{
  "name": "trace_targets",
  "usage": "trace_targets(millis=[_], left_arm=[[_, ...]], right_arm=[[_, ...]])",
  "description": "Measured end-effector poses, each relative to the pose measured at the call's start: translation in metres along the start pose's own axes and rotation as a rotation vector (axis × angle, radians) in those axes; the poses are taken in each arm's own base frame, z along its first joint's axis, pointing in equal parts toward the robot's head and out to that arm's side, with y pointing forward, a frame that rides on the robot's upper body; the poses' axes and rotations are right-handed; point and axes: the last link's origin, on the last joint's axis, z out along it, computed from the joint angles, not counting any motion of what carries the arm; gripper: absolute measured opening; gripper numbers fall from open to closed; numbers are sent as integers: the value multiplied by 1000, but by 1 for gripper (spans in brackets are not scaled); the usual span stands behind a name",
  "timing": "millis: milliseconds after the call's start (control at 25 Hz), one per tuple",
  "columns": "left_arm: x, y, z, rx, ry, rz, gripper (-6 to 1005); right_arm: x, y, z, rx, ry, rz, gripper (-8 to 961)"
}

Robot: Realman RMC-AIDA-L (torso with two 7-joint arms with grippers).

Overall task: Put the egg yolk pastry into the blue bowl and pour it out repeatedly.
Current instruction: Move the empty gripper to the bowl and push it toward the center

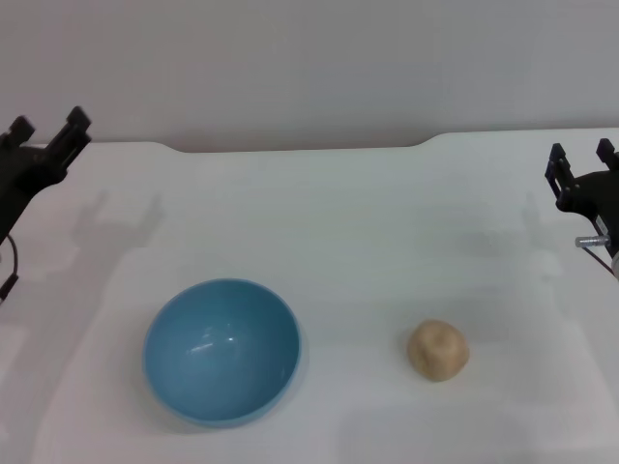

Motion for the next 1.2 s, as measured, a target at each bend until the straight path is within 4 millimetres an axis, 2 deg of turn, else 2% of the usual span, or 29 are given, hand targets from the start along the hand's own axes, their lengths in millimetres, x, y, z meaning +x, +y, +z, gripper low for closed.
trace_targets(millis=[160,280,520,680,880,1200], left_arm=[[16,6,17,-6,-139,59,855],[21,14,22,17,-226,120,855],[38,43,25,125,-404,306,854],[40,59,22,182,-556,441,854],[43,70,20,150,-761,447,854],[46,77,14,76,-978,414,854]], right_arm=[[0,0,0,1,1,-1,545],[0,-1,0,2,1,-2,545],[0,-1,0,2,1,-3,544],[0,-1,0,1,0,-4,545],[-2,0,2,-2,-3,-4,544],[-1,1,2,-3,4,-4,544]])
